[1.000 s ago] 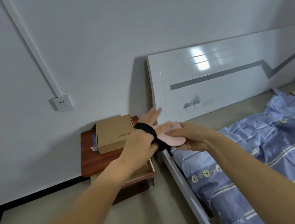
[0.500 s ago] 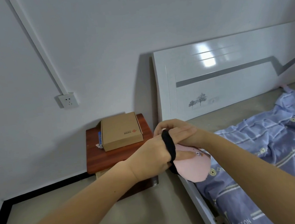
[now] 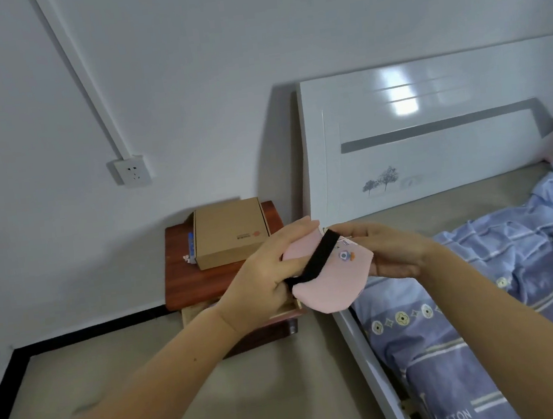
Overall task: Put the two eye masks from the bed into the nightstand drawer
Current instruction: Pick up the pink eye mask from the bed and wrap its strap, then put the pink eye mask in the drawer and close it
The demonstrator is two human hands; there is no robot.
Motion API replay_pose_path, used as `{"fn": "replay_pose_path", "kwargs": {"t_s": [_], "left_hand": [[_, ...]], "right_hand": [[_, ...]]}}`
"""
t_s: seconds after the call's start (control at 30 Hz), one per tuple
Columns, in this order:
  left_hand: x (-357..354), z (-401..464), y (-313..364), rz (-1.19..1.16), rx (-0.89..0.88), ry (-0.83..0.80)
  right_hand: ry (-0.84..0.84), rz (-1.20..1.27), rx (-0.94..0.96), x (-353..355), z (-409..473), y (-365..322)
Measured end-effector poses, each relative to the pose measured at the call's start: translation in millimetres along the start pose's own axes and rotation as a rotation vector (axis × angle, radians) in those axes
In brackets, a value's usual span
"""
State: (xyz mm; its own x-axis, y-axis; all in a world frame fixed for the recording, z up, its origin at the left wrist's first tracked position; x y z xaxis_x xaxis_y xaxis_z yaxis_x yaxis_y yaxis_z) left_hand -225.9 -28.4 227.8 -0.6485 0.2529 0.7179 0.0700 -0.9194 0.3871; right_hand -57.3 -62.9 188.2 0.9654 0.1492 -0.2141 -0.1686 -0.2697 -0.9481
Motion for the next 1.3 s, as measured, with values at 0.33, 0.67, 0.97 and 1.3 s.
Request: {"fn": "replay_pose_path", "kwargs": {"t_s": [0.33,0.67,0.97,1.3], "left_hand": [[-25.3,-41.2,-71.6,-0.406,0.732,0.133],[-131.5,-176.2,-146.2,-0.921,1.716,0.174],[-192.1,-224.5,-318.6,-0.694,1.881,-0.009],[-318.2,-262.9,-454.4,-0.429,1.996,-0.275]], "right_hand": [[0.137,-0.168,-0.102,-4.1,49.0,36.4],[0.285,-0.208,-0.519,-1.2,109.5,201.1],[0.348,-0.515,-0.757,33.9,252.9,301.3],[0.545,-0.688,-0.77,105.8,357.5,409.5]]}}
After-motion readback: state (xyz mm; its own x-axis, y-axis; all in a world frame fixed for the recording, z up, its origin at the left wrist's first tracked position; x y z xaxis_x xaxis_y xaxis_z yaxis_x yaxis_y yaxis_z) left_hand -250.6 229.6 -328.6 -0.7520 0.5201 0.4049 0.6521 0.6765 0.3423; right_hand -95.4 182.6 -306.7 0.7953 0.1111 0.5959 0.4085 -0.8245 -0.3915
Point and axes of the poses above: each hand's wrist, its own z-axis towards the middle knuckle, its own x-axis out of the back of the hand, y = z × x, the point moved 5 cm from there along z, towards the middle knuckle, and after that the axes turned 2 degrees about x, right-handed, at the moved point
